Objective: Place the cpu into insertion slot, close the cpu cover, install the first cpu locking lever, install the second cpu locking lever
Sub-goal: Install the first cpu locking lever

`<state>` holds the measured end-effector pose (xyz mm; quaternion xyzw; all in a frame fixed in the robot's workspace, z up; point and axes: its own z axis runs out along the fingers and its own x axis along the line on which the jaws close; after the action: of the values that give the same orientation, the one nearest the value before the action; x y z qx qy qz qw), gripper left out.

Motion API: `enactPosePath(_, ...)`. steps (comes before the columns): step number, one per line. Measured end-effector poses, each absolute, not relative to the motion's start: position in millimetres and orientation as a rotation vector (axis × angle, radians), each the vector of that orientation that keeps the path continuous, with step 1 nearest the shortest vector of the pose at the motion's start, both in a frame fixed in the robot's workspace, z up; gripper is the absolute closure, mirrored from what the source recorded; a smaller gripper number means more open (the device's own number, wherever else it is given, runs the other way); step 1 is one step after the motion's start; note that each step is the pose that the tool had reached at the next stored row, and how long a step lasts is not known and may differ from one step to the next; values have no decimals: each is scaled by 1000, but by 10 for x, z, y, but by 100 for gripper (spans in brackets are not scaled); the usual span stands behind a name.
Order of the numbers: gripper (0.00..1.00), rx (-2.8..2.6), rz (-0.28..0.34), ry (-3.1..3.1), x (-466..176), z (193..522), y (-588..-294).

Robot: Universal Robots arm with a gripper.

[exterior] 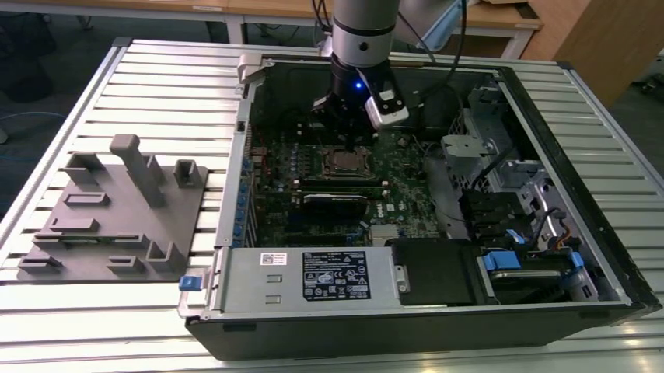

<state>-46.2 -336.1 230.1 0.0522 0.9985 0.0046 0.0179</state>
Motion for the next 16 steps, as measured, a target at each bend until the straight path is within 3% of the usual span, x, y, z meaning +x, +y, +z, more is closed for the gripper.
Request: enactPosePath(16,90,162,14,3101,-471,2361,-3361)
